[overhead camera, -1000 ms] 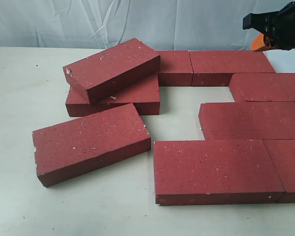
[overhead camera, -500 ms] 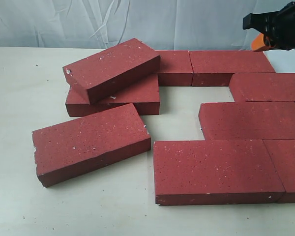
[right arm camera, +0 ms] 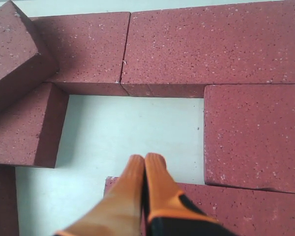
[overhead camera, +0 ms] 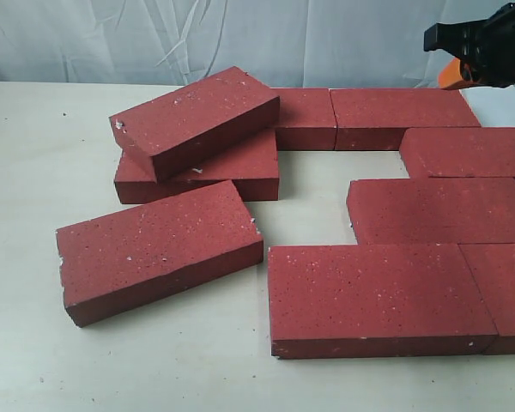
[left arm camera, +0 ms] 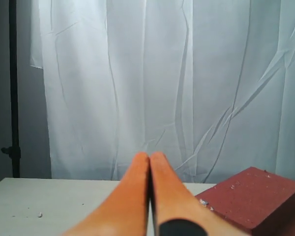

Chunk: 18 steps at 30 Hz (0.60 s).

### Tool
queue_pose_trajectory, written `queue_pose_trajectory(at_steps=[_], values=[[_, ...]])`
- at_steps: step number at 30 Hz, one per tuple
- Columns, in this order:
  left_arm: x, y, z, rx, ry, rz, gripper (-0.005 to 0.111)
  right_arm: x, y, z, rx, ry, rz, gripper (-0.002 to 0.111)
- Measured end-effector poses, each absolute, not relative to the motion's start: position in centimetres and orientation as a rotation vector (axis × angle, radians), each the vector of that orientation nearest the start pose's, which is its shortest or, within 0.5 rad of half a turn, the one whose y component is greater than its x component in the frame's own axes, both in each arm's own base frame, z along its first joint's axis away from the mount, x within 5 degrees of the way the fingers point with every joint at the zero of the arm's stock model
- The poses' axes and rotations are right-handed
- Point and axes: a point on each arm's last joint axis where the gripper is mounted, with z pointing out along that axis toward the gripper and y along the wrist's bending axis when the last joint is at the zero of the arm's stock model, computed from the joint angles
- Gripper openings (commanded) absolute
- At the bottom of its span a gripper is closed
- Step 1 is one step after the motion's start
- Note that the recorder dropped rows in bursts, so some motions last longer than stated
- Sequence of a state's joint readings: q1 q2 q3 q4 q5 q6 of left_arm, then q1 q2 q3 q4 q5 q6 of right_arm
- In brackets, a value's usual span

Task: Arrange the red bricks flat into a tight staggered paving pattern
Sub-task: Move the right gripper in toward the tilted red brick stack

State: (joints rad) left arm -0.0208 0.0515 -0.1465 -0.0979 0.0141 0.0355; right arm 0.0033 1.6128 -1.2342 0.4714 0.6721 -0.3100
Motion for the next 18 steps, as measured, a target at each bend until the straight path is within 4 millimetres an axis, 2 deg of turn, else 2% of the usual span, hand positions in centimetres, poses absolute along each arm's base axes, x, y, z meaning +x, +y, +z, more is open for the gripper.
queue_pose_trajectory(at_steps=[4, 9, 15, 18], values=[[5.8, -0.2, 27.4, -0.005, 1.480, -0.050, 0.000, 35.0, 2.7, 28.4, -0.041, 2.466, 0.386, -0.001], [7.4, -0.2, 29.0, 0.022, 1.616, -0.023, 0.000, 35.0, 2.7, 28.4, -0.041, 2.466, 0.386, -0.001], [10.8, -0.2, 29.0, 0.055, 1.900, 0.011, 0.000, 35.0, 2.7, 28.4, -0.043, 2.466, 0.385, -0.001], [12.6, -0.2, 28.9, 0.067, 1.983, 0.024, 0.000, 35.1, 2.7, 28.4, -0.041, 2.462, 0.385, -0.001]])
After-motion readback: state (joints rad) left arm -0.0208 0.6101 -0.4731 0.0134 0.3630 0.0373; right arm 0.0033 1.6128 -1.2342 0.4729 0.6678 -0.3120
